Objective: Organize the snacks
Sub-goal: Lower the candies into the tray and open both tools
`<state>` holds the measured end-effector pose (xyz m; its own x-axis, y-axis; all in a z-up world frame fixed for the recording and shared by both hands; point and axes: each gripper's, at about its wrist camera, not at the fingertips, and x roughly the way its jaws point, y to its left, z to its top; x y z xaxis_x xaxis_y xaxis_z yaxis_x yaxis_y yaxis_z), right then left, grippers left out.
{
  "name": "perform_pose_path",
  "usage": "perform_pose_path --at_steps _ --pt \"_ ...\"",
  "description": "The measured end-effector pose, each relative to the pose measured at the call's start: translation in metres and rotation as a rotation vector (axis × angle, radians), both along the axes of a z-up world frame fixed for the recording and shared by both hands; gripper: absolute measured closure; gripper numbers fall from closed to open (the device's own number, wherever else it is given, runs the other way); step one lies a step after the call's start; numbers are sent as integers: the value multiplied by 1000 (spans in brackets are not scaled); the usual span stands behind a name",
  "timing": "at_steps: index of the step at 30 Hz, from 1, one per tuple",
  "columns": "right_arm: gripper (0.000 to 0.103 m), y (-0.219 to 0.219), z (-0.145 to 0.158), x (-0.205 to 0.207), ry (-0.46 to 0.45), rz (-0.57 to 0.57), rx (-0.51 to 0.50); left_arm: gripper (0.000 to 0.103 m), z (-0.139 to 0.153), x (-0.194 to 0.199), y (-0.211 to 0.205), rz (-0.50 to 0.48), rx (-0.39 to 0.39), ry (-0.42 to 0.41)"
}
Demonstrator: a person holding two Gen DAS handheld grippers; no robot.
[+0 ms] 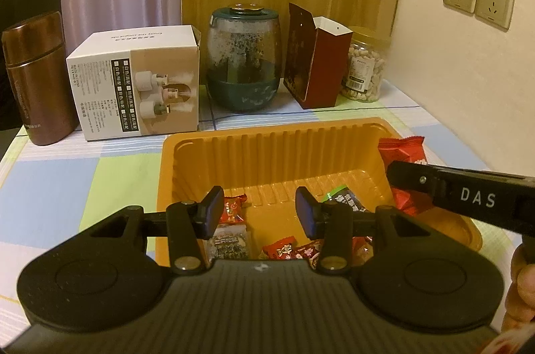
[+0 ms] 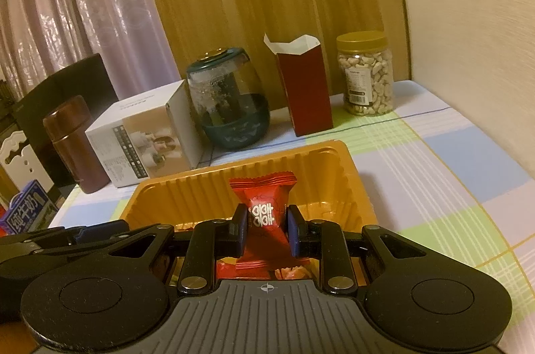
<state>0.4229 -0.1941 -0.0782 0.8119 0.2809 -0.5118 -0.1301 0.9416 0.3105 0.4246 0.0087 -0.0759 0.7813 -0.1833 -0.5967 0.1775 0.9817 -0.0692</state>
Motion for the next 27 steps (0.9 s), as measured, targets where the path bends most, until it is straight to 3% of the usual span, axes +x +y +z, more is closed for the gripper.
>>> perform_pose_path --at_steps 15,19,20,21,23,27 --pt "78 4 1 1 -4 8 3 60 -1 -1 1 1 -2 1" --pt "77 1 -1 2 -27 39 77 60 -2 -1 2 3 -1 1" --pt "72 -2 -2 3 -22 38 99 60 -2 -1 3 5 -1 1" --pt "57 -4 -3 4 -16 22 110 60 -2 -1 3 7 0 1" --pt "44 -9 -4 4 -28 -3 131 60 -3 -1 4 10 1 2" --pt "44 -14 -3 5 -22 -30 125 60 -4 -1 3 10 6 5"
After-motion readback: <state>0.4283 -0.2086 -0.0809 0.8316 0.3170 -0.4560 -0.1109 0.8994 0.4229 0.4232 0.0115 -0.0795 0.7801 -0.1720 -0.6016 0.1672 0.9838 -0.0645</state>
